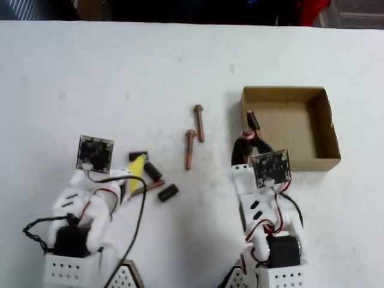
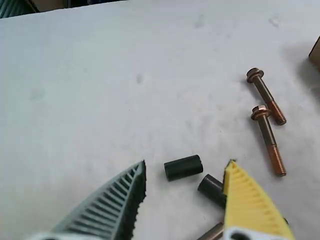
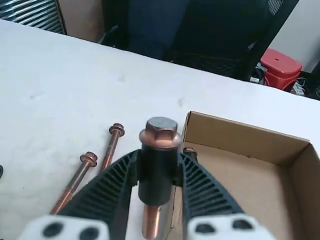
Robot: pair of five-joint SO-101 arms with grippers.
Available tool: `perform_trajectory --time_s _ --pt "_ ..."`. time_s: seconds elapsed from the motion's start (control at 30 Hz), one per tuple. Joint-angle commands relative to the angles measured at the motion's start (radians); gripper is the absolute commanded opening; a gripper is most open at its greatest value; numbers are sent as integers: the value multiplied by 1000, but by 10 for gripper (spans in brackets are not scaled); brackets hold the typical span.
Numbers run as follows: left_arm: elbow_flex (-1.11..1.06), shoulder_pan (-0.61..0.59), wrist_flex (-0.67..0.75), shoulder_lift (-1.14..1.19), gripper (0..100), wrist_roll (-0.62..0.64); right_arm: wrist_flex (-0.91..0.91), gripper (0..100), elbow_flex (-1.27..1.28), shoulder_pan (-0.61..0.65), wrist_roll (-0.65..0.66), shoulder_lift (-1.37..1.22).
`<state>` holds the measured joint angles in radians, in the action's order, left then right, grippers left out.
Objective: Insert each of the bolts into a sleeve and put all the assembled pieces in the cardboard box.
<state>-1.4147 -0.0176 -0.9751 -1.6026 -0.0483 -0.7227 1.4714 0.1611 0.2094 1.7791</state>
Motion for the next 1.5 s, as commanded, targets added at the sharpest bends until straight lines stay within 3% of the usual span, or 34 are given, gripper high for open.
perform_trajectory --time_s 0.0,0.3,0.6,0.73,0.93,1.2,1.47 --pt "98 -10 -74 -10 267 -8 -8 16 -91 -13 69 12" --pt "106 -10 -103 -10 267 -11 -117 16 -319 -41 92 -114" --pt "124 -10 -176 -102 267 -12 -131 16 -697 -145 87 -714" --pt "91 -10 -195 -231 267 -31 -216 16 -878 -156 87 -974" --pt "77 -38 -193 -225 267 -46 -335 16 -1128 -188 86 -1331" --pt "-103 -148 -29 -225 267 -46 -346 16 -1359 -291 86 -1778" --pt "-130 -166 -11 -225 267 -46 -348 16 -1521 -303 94 -2087"
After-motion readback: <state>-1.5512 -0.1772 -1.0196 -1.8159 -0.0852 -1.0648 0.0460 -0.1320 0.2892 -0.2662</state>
